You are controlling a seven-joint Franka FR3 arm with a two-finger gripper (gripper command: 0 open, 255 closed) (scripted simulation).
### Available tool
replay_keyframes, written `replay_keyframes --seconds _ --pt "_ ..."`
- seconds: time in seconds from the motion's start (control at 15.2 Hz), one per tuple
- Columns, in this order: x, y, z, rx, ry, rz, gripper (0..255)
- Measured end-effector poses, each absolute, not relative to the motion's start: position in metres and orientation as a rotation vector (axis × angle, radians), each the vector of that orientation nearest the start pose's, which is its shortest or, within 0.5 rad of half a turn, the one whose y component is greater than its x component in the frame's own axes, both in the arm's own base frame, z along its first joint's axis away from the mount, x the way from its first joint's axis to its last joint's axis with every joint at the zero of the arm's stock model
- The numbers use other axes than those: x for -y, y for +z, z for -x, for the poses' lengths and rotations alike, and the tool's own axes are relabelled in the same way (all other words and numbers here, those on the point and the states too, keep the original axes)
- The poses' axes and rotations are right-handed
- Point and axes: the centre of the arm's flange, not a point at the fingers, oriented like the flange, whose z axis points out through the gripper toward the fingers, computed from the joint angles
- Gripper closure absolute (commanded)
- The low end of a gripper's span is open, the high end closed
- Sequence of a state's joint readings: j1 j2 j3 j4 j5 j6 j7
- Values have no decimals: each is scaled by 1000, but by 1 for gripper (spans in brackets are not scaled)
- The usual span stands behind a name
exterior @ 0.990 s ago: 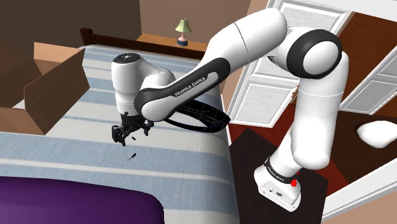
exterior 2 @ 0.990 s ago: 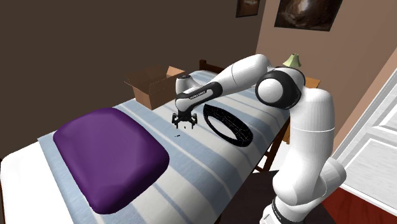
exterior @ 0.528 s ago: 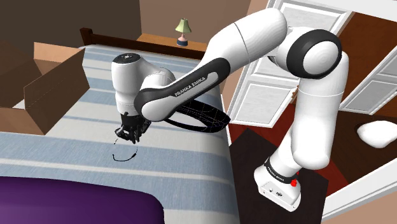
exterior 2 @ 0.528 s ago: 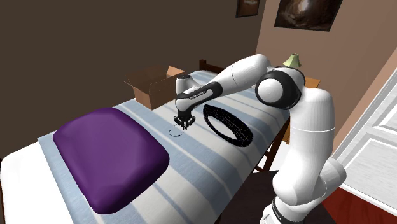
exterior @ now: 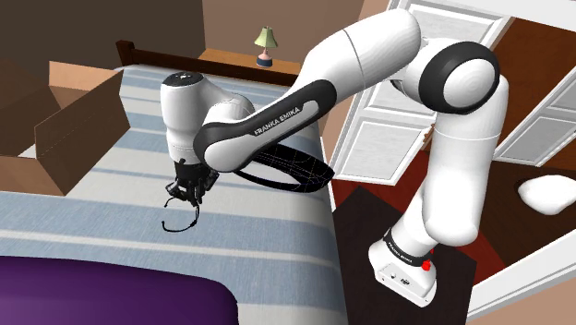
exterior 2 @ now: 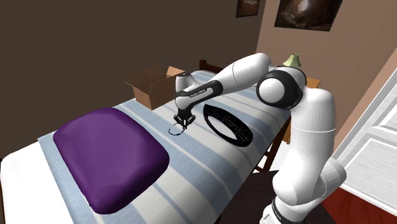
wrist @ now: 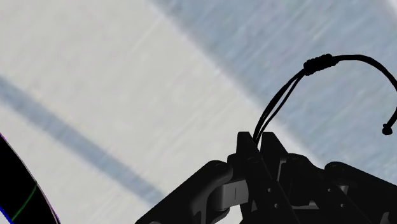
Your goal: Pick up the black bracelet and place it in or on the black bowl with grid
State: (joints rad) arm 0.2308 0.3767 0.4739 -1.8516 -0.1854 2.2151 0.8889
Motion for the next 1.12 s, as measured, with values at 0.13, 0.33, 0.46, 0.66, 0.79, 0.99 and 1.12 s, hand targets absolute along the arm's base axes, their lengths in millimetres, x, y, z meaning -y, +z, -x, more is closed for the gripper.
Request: replay_keyframes --seconds 0.13,0.33,0.46,0.66,0.79,0.99,1.12 --pt "-391 353 -500 -165 -17 3100 255" --pt "-391 369 -500 -165 -17 3100 255" --pt "-391 379 -500 -165 -17 3100 255" --pt "-391 395 -500 -165 -17 3100 255" --pt "-391 405 -499 -164 -17 3100 255" --pt "-391 422 -499 -164 -18 3099 255" --pt "-390 432 -499 -164 -18 3099 255"
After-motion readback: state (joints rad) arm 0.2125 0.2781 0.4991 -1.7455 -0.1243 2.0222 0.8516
